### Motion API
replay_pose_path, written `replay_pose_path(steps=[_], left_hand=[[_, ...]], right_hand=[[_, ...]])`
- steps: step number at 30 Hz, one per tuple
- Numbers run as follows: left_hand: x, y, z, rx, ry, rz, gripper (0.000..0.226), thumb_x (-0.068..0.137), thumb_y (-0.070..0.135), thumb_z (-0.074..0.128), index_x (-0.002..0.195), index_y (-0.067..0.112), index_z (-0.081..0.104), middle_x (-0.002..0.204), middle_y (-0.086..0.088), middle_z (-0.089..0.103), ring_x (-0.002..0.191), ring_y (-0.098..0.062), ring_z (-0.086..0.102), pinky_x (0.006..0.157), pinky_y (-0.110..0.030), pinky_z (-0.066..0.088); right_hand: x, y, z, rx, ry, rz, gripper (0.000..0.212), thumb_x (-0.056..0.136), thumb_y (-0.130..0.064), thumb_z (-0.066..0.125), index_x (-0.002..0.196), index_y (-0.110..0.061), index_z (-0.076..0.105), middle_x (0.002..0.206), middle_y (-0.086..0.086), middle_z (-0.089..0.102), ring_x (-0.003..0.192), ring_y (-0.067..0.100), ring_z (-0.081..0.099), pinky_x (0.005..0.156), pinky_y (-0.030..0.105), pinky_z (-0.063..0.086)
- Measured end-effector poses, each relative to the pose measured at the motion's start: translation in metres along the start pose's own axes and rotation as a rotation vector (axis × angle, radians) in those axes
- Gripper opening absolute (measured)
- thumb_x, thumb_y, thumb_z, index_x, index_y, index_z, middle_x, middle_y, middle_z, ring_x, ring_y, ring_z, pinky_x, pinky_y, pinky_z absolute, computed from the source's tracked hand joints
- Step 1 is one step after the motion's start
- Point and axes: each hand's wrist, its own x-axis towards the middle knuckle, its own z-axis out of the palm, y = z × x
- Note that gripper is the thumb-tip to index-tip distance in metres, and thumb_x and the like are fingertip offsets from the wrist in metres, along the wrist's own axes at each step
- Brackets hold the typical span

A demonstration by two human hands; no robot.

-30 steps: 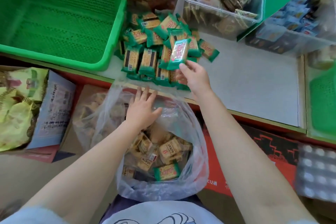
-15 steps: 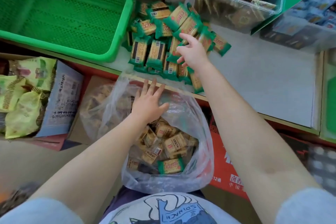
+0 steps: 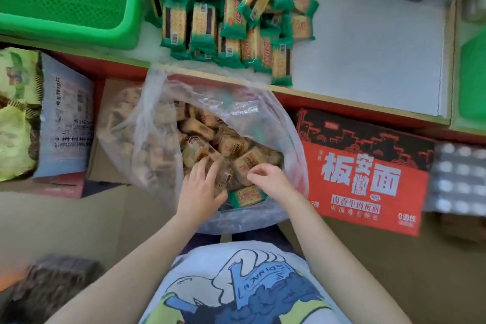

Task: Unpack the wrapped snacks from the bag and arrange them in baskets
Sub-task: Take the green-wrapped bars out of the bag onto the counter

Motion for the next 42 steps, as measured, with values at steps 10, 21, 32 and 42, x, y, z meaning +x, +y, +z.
replay_pose_path(steps=[10,21,32,42], left_hand=[[-0.005,-0.016,0.015,0.070,-0.059,0.087,0.094,0.087,0.049,0.064,0.161,0.026,0.012,0.162,-0.021,0.022,0.147,-0.038,0.027,0.116,-0.053,0.029],[-0.007,-0.016,0.009,0.050,-0.081,0.080,0.093,0.089,0.055,0.058,0.160,0.033,0.004,0.166,-0.013,0.013,0.151,-0.032,0.019,0.118,-0.049,0.024],[0.007,0.014,-0.054,-0.291,0.023,0.141,0.062,0.095,0.049,0.060,0.149,0.025,0.044,0.150,-0.003,0.047,0.133,-0.021,0.047,0.108,-0.039,0.040],[0.093,0.071,-0.175,-0.954,0.194,-0.002,0.041,0.085,0.035,0.078,0.121,0.028,0.058,0.112,0.015,0.060,0.108,-0.008,0.061,0.077,-0.019,0.055]], right_hand=[[0.022,0.037,0.030,-0.270,0.056,0.204,0.044,0.095,-0.017,0.060,0.134,-0.001,0.048,0.133,0.015,0.058,0.121,0.034,0.056,0.089,0.031,0.043],[0.033,0.039,0.026,-0.173,-0.011,0.271,0.055,0.079,-0.024,0.084,0.124,0.000,0.064,0.122,0.008,0.066,0.109,0.024,0.063,0.091,0.032,0.050],[-0.037,-0.018,-0.052,0.132,-0.068,-0.131,0.018,0.091,-0.011,0.070,0.108,-0.017,0.066,0.104,0.002,0.073,0.099,0.019,0.070,0.087,0.029,0.055],[-0.048,-0.112,-0.083,0.334,-0.080,-0.358,0.015,0.099,-0.021,0.061,0.112,-0.014,0.065,0.089,0.005,0.074,0.073,0.022,0.069,0.069,0.033,0.057]])
